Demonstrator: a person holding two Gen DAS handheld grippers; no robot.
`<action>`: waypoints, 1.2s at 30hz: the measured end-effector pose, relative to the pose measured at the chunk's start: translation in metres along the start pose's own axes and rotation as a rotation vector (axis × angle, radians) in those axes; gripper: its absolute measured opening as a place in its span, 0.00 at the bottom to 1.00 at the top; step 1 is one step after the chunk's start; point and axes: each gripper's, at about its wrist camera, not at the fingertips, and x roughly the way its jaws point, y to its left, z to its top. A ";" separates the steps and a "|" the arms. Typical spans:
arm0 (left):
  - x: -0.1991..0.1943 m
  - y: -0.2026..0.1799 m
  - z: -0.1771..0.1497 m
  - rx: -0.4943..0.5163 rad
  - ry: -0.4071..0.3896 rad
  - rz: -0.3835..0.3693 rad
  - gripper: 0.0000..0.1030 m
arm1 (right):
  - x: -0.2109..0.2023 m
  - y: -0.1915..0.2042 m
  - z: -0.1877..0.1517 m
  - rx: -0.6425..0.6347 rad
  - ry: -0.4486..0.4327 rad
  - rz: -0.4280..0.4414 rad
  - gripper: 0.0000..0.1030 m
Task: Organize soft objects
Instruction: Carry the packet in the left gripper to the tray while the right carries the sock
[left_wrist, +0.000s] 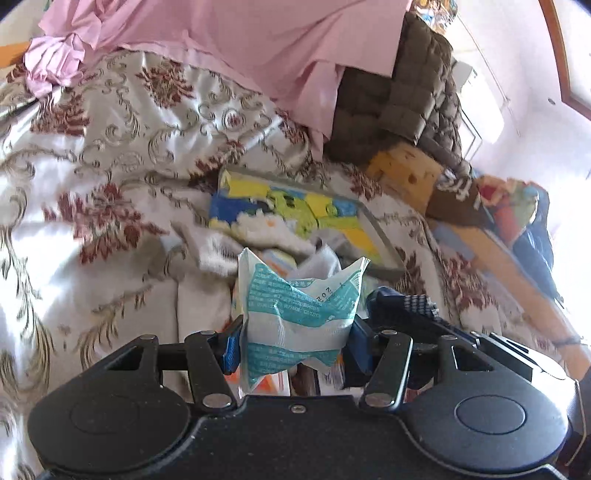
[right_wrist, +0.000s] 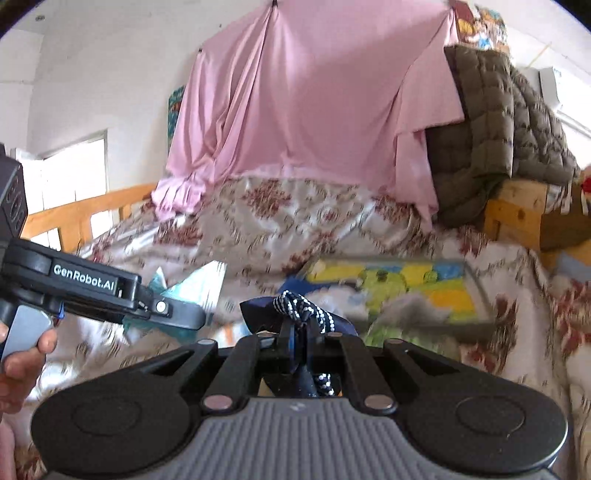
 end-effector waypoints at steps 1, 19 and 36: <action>0.003 -0.001 0.007 0.008 -0.016 0.002 0.57 | 0.005 -0.005 0.007 0.003 -0.014 -0.002 0.06; 0.185 -0.009 0.130 0.019 -0.045 0.091 0.57 | 0.173 -0.136 0.049 0.305 -0.015 -0.089 0.06; 0.290 -0.008 0.123 0.009 0.181 0.142 0.58 | 0.224 -0.184 0.006 0.531 0.184 -0.147 0.11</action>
